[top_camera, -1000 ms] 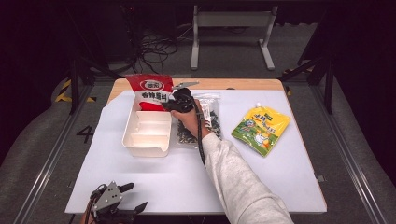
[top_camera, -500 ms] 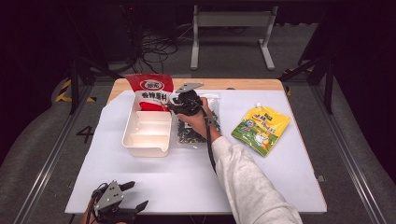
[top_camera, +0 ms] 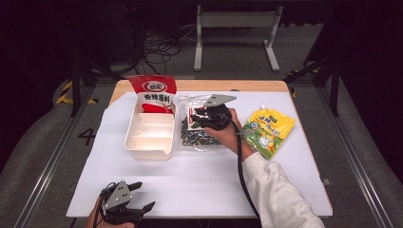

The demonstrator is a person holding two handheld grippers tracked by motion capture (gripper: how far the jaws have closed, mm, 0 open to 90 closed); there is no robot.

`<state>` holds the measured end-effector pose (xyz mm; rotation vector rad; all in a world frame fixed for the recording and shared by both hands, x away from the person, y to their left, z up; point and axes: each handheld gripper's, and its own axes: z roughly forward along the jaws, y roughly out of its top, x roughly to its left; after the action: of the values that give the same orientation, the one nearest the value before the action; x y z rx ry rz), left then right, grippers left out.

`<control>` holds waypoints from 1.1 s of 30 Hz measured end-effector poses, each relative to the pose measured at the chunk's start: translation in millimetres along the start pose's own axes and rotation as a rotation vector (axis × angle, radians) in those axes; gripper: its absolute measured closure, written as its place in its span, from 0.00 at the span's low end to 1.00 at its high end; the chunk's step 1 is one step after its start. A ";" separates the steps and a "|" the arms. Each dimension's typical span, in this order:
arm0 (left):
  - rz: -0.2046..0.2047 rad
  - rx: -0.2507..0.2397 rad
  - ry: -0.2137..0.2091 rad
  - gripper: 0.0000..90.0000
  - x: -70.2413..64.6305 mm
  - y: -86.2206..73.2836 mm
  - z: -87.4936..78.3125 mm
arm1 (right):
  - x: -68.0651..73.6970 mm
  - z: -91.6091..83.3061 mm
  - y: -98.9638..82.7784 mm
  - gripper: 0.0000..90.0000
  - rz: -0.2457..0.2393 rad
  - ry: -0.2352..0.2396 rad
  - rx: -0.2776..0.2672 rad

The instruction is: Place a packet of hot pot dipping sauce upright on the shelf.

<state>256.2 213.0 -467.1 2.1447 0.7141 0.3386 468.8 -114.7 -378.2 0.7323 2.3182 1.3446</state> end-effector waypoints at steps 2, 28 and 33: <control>0.003 0.002 -0.011 0.25 1.1 1.9 2.9 | -1.7 -12.7 -8.0 0.71 0.000 -0.006 0.000; 0.069 0.034 -0.038 0.25 7.6 20.9 27.5 | -70.0 -169.7 -130.0 0.63 0.177 -0.279 0.045; 0.073 0.034 -0.037 0.25 7.6 21.1 27.2 | -86.6 -182.1 -147.4 0.56 0.238 -0.332 0.065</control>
<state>282.9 190.0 -467.4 2.2072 0.6259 0.3261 401.7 -352.4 -415.2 1.1864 2.0668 1.1393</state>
